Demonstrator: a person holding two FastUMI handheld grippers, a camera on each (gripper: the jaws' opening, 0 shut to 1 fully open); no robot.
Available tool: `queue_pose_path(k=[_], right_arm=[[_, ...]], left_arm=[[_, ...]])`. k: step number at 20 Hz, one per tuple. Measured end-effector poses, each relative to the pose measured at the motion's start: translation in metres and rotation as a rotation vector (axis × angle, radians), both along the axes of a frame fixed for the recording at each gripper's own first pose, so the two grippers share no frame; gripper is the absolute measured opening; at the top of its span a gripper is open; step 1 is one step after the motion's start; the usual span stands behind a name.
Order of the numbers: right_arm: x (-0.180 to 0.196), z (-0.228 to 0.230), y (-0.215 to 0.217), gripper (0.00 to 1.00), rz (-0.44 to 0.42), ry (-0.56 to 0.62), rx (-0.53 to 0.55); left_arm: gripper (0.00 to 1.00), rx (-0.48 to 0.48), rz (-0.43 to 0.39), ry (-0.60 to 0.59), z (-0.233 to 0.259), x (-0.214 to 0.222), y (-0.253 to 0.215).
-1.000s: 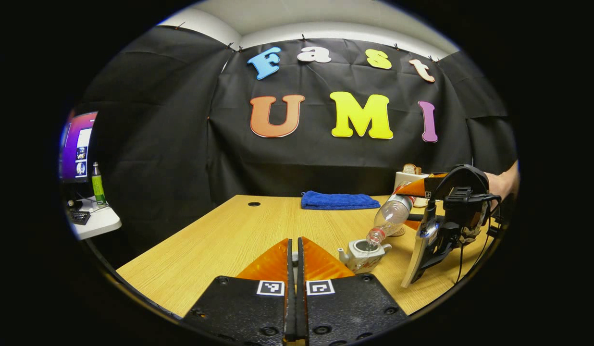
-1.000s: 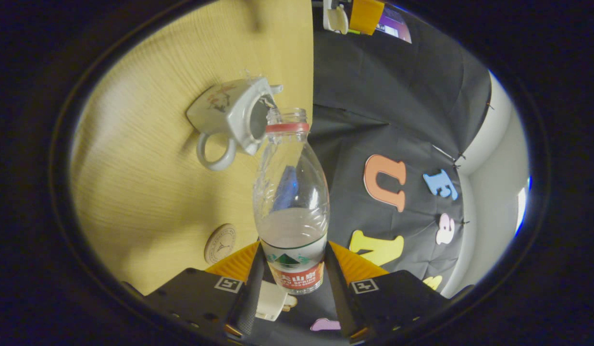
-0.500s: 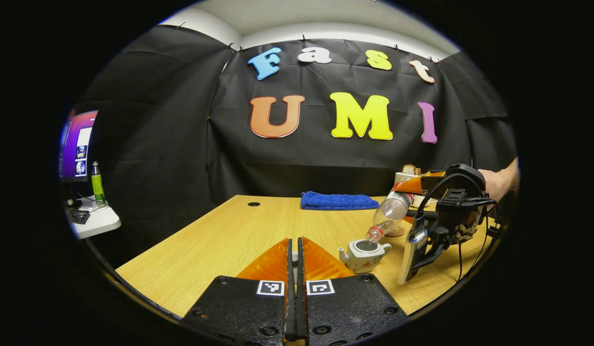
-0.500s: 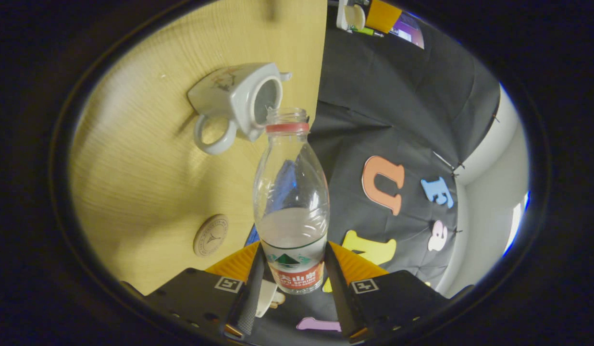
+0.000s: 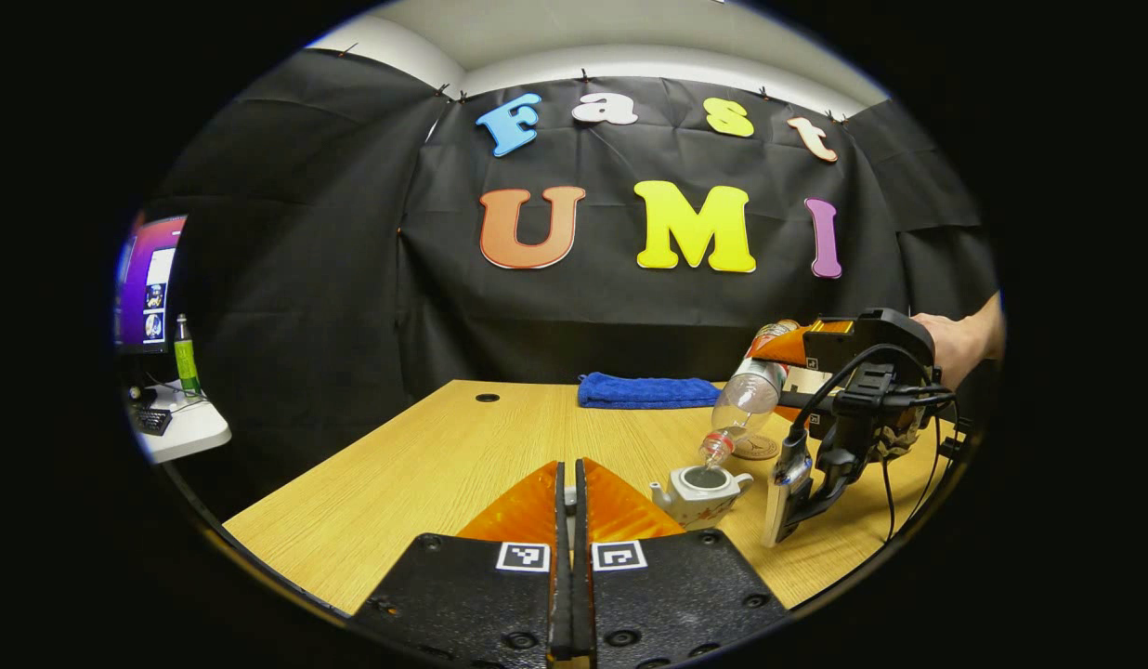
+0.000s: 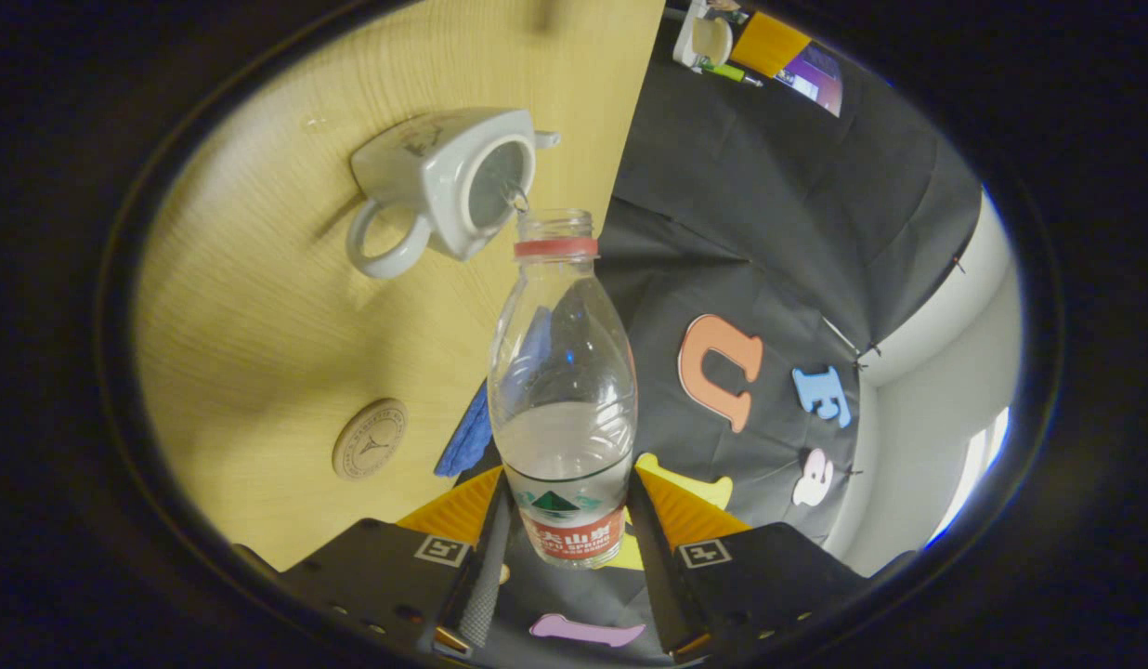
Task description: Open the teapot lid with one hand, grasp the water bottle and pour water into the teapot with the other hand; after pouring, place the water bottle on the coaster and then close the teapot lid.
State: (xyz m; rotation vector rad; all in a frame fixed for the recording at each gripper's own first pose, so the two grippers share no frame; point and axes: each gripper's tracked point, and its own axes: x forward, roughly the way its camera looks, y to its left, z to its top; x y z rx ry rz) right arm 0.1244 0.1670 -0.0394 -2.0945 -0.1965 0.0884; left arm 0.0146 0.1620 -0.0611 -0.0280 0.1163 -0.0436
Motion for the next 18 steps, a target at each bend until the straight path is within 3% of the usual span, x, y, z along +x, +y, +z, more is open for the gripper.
queue_pose_path(k=[18], right_arm=[[0.008, 0.028, 0.014, 0.67, 0.037, -0.069, -0.077]], left_arm=[[0.02, 0.003, -0.004, -0.006, 0.0, 0.001, -0.005]])
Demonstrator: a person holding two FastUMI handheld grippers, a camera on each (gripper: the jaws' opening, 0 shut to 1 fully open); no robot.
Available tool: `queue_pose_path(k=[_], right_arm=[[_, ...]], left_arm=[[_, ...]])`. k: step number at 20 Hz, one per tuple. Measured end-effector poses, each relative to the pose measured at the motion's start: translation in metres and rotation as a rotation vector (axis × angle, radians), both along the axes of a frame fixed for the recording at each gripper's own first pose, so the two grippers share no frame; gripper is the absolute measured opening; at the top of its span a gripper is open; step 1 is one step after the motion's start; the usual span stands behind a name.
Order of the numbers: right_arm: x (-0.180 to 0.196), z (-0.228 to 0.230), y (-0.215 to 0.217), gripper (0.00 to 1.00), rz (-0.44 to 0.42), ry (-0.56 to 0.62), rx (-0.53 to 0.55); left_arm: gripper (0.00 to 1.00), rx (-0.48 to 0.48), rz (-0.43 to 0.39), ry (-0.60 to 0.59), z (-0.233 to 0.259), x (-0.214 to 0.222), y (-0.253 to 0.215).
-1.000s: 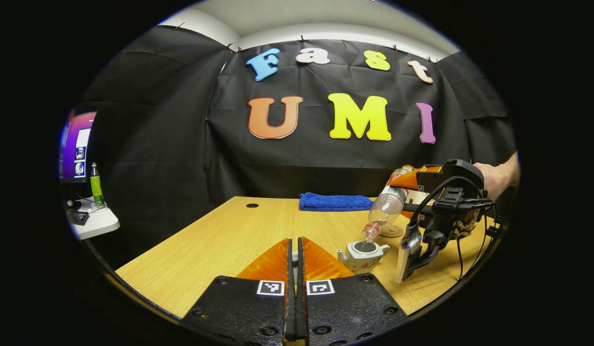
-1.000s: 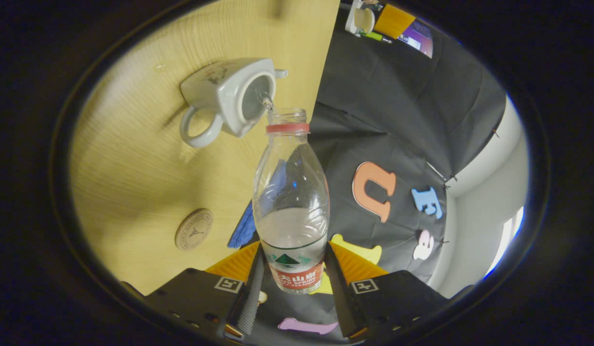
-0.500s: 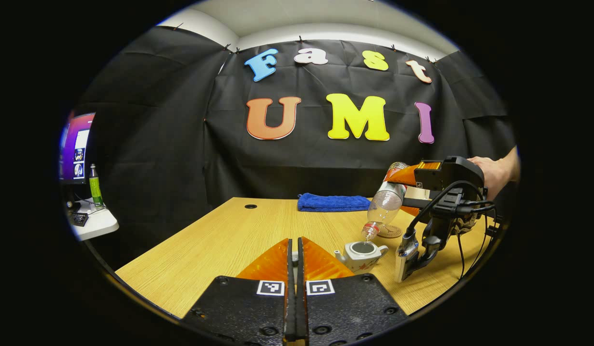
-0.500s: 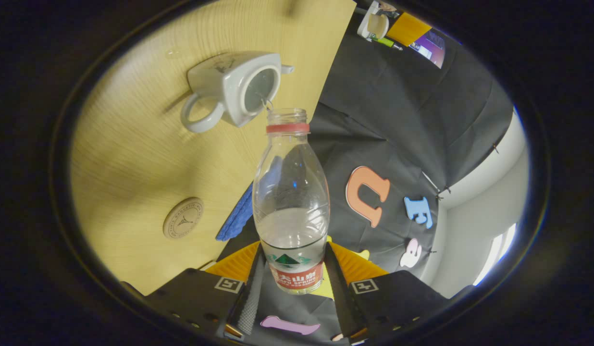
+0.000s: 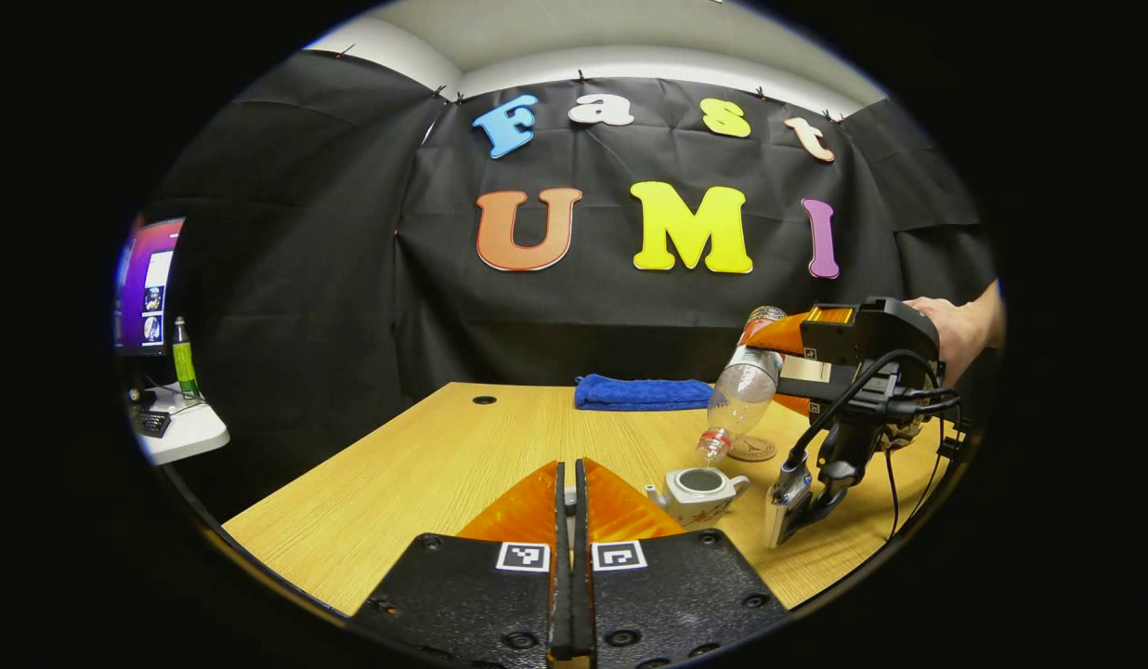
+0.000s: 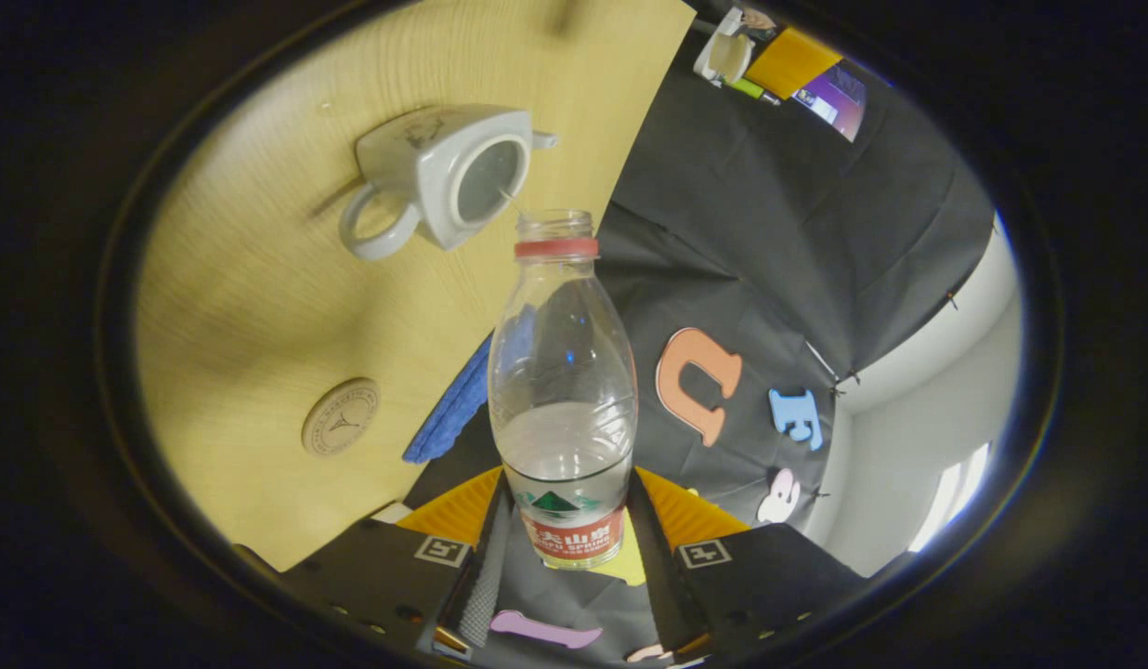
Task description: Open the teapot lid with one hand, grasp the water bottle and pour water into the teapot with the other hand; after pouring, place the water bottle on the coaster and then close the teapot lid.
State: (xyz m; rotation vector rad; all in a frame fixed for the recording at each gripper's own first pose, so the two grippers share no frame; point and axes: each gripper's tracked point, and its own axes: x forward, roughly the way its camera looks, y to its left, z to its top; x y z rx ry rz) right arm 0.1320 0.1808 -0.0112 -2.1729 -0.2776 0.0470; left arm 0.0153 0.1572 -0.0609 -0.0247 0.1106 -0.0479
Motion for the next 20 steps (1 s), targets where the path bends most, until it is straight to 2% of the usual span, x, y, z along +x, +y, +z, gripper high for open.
queue_pose_path(k=[7, 10, 14, 17, 20], right_arm=[[0.004, -0.007, -0.006, 0.67, -0.025, 0.052, 0.07], [0.007, -0.035, -0.017, 0.68, -0.081, 0.186, 0.198], [0.002, -0.051, -0.015, 0.68, -0.105, 0.281, 0.309], [0.002, -0.069, -0.021, 0.68, -0.153, 0.401, 0.459], [-0.002, -0.072, -0.018, 0.68, -0.164, 0.488, 0.619]], left_arm=[[0.03, -0.006, 0.008, -0.009, 0.003, 0.004, 0.001], [0.03, -0.013, 0.011, 0.0, 0.002, 0.006, -0.002], [0.02, -0.017, 0.018, 0.004, 0.004, 0.005, -0.003], [0.02, -0.039, 0.024, 0.006, 0.004, 0.003, -0.004], [0.02, -0.056, 0.021, 0.007, 0.005, 0.003, -0.006]])
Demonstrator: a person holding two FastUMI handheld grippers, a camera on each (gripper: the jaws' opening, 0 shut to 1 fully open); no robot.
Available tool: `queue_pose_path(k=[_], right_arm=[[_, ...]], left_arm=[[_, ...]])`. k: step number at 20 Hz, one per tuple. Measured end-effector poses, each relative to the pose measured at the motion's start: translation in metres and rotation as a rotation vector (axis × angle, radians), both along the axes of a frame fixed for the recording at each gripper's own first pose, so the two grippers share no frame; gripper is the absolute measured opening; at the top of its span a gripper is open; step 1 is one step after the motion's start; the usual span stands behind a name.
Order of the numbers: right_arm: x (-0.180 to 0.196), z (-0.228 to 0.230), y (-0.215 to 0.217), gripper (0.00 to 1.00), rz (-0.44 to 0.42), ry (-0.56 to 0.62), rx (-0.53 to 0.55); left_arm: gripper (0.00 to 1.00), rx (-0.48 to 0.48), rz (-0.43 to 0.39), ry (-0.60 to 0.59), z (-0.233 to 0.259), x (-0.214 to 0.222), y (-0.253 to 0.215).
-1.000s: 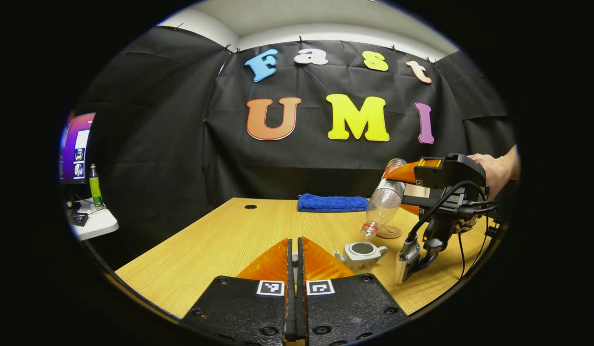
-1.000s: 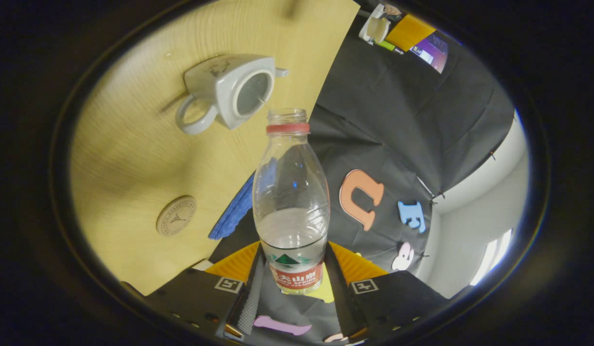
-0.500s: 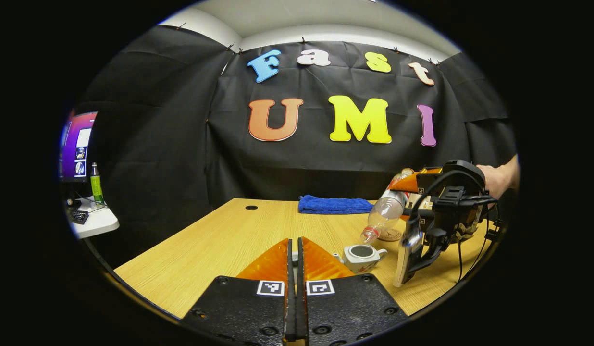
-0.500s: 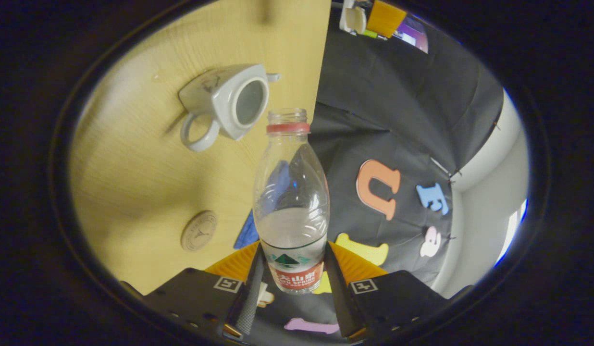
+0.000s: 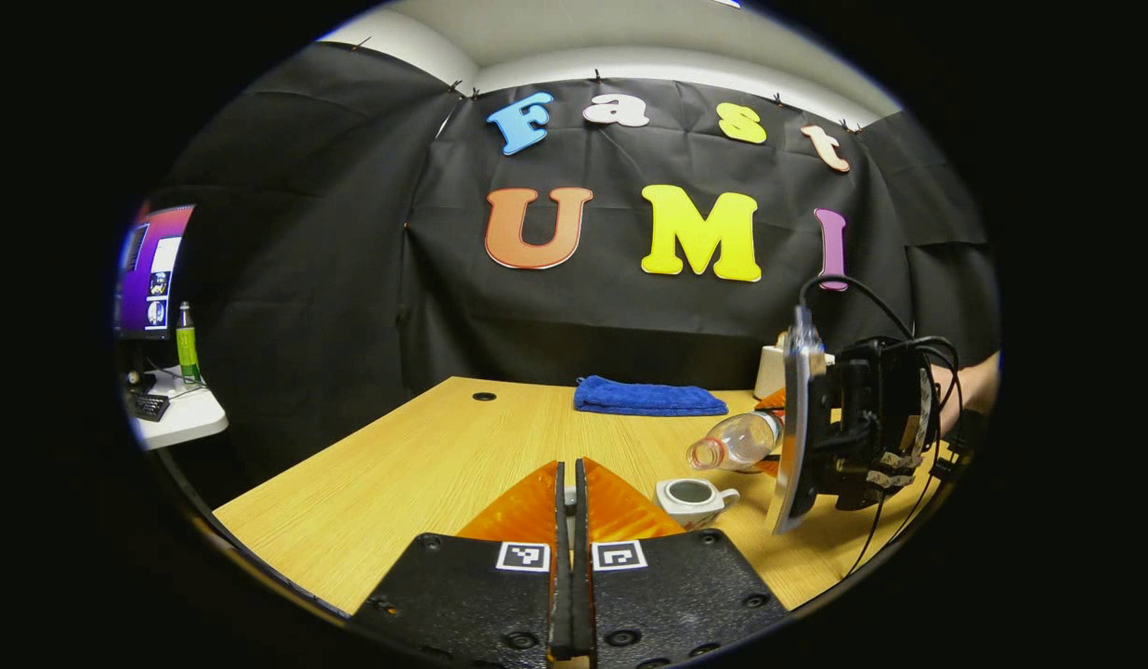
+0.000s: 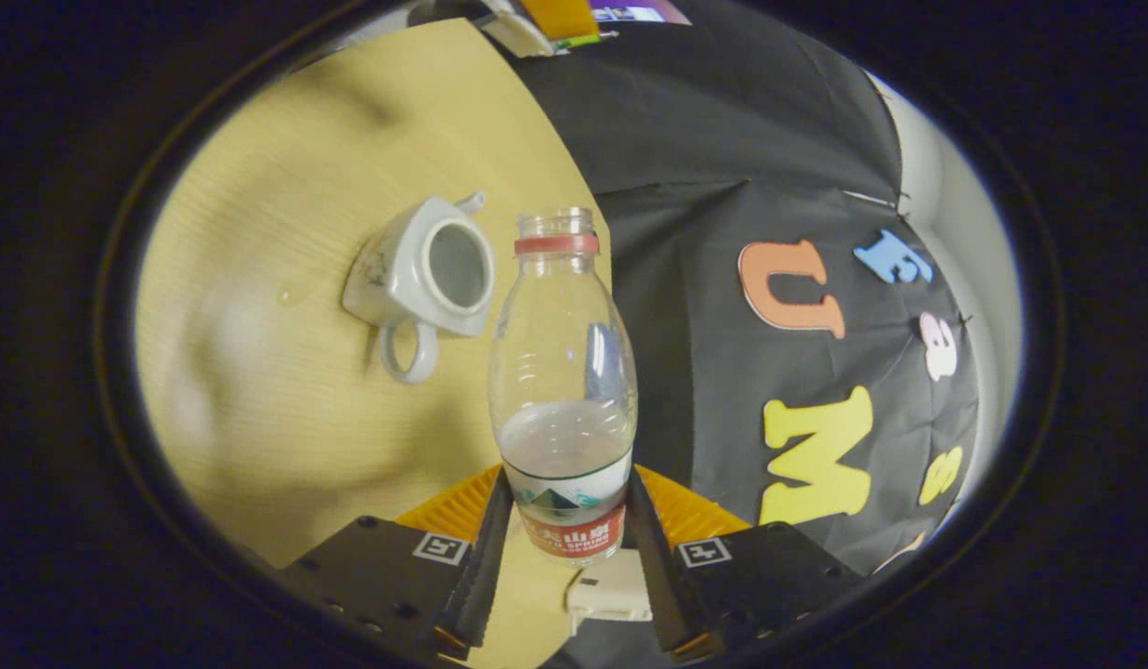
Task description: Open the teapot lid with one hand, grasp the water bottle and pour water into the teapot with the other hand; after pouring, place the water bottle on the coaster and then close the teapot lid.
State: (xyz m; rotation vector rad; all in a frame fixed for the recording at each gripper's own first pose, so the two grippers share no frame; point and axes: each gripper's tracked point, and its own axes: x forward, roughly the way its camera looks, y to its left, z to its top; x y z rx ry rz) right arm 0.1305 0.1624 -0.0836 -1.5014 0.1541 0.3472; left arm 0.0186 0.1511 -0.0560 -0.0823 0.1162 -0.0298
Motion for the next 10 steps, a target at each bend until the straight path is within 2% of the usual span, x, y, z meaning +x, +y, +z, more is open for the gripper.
queue_pose_path(k=[3, 6, 10], right_arm=[[-0.002, 0.0, 0.005, 0.68, -0.025, 0.083, 0.189], [-0.004, 0.005, 0.006, 0.69, -0.065, 0.188, 0.446], [0.0, 0.029, -0.004, 0.67, -0.085, 0.224, 0.766]], left_arm=[[0.03, -0.032, -0.018, 0.0, 0.009, 0.001, -0.009], [0.02, -0.043, -0.039, -0.007, 0.016, 0.005, -0.019], [0.02, -0.048, -0.076, -0.016, 0.024, 0.008, -0.037]])
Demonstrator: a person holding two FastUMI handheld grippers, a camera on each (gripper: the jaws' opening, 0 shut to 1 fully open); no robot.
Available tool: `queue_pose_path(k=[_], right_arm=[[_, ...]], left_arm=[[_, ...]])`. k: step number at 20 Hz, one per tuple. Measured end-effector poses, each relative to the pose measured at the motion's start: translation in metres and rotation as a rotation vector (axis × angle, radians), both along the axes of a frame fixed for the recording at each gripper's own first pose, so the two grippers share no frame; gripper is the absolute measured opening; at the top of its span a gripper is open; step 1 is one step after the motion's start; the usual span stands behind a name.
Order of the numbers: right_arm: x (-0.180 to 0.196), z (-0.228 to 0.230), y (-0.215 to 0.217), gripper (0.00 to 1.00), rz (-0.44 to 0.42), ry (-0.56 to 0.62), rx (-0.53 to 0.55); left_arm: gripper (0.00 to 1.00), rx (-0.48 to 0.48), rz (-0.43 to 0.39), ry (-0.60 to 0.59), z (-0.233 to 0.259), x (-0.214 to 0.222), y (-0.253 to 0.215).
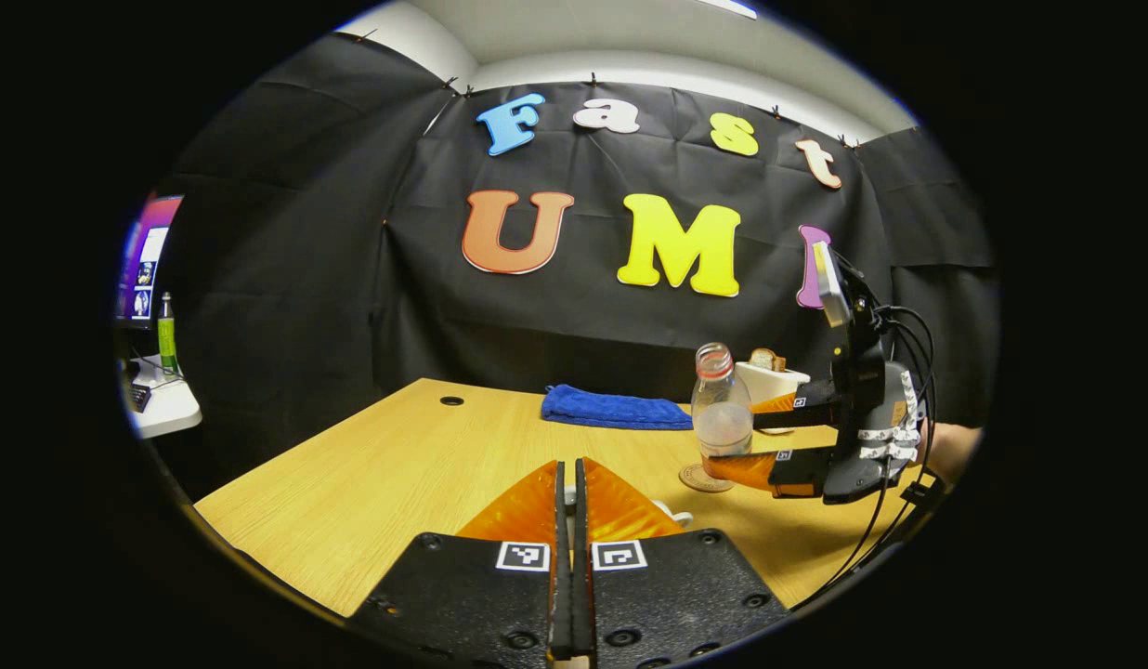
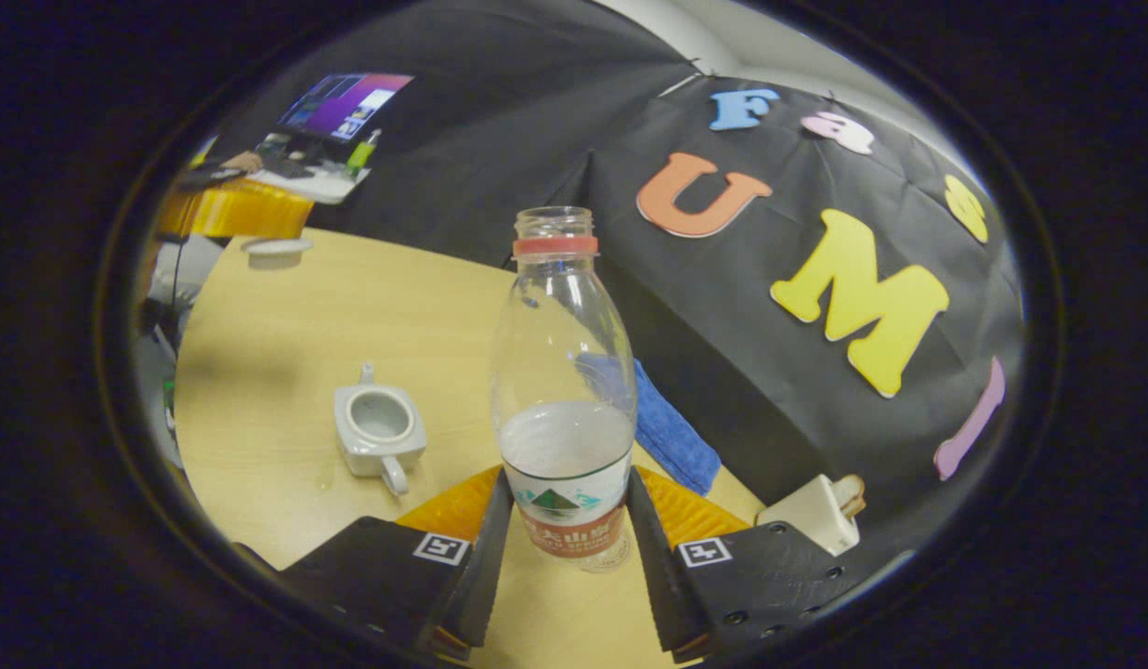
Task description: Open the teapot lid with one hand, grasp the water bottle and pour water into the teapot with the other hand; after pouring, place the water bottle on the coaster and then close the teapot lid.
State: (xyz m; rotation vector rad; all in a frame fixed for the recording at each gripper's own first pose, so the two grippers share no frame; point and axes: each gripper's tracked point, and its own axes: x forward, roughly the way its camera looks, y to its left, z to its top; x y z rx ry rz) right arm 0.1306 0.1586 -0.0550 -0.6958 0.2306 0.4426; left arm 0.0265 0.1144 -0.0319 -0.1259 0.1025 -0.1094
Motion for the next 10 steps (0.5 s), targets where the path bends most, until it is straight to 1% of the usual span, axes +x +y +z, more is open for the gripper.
queue_pose_path(k=[1, 3, 5, 7, 8, 10], right_arm=[[0.003, 0.007, -0.006, 0.66, -0.014, -0.008, 0.057], [0.01, 0.019, -0.019, 0.67, -0.044, -0.023, 0.178], [0.018, 0.022, -0.031, 0.67, -0.073, -0.007, 0.304], [0.026, 0.02, -0.037, 0.66, -0.091, 0.057, 0.474], [0.031, 0.017, -0.037, 0.66, -0.1, 0.097, 0.541], [0.044, 0.009, -0.044, 0.66, -0.139, 0.151, 0.616]], left_arm=[[0.02, 0.003, -0.005, -0.002, 0.001, 0.001, -0.002], [0.02, 0.012, -0.013, -0.004, 0.003, 0.002, -0.008], [0.02, 0.017, -0.023, -0.004, 0.004, 0.003, -0.013], [0.02, 0.021, -0.03, -0.004, 0.004, 0.004, -0.018], [0.02, 0.023, -0.034, -0.004, 0.004, 0.005, -0.02], [0.02, 0.03, -0.038, -0.004, 0.004, 0.006, -0.021]])
